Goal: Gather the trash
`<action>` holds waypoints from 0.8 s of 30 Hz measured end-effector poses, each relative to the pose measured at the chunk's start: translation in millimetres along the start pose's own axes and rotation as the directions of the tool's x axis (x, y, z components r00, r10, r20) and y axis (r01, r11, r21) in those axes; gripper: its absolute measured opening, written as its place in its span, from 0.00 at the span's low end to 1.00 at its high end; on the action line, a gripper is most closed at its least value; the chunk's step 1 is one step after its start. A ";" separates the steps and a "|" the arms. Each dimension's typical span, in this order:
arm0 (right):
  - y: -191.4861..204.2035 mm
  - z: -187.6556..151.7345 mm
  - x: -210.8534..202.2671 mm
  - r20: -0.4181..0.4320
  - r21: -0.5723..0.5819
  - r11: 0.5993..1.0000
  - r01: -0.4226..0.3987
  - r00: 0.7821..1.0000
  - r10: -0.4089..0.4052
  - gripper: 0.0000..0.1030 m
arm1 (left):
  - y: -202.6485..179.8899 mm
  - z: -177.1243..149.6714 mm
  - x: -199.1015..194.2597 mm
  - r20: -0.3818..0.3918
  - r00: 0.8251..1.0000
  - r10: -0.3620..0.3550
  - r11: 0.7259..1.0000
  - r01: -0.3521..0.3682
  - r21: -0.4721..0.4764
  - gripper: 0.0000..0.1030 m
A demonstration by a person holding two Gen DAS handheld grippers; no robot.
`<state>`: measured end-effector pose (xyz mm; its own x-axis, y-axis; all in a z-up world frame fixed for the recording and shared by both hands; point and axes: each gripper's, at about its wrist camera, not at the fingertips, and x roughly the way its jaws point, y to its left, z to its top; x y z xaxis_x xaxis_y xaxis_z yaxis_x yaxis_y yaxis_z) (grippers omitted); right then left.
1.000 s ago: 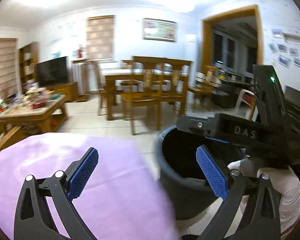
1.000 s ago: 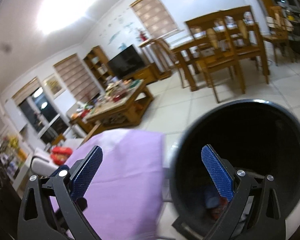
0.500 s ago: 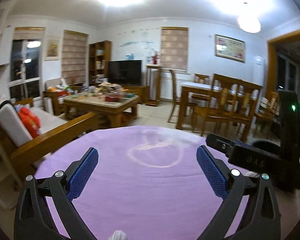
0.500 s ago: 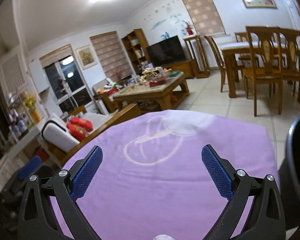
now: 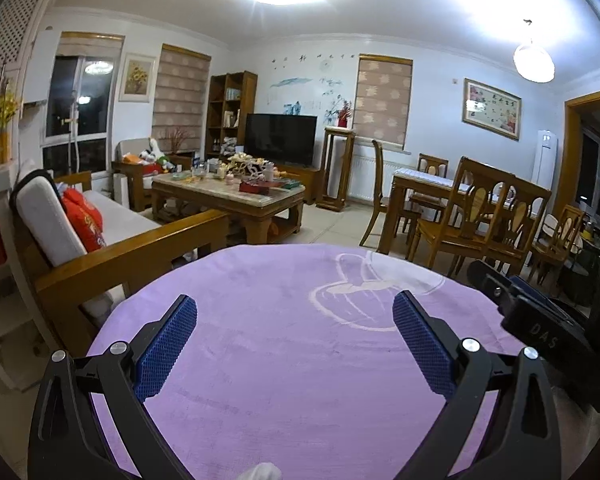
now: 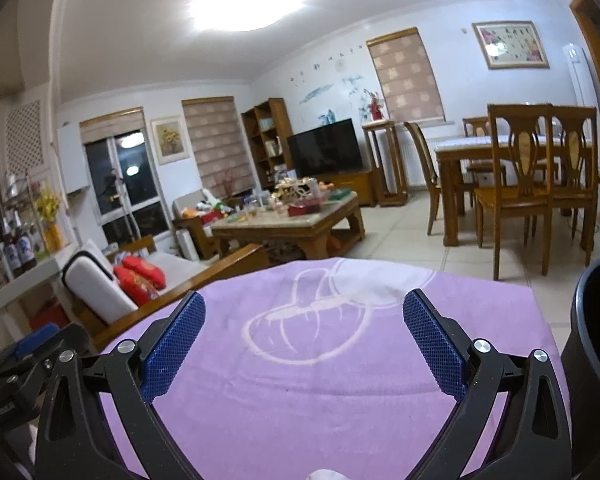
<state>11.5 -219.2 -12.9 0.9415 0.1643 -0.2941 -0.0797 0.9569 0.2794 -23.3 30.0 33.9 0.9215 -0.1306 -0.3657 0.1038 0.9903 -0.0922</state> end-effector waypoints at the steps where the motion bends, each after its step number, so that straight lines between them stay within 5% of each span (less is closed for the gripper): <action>1: -2.5 -0.3 0.6 -0.008 0.008 1.000 0.001 1.000 -0.001 0.95 | -2.8 -1.7 -3.0 0.000 1.000 0.010 1.000 -0.010 0.011 0.95; 24: -10.5 -3.8 -4.5 -0.001 0.036 0.999 0.002 1.000 -0.001 0.95 | 6.2 -8.3 -18.0 0.035 0.998 0.048 0.998 -0.049 0.030 0.95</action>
<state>6.8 -229.0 -18.0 0.9412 0.1632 -0.2958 -0.0664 0.9478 0.3118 -42.4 38.2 32.2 0.9380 -0.0813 -0.3370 0.0696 0.9965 -0.0467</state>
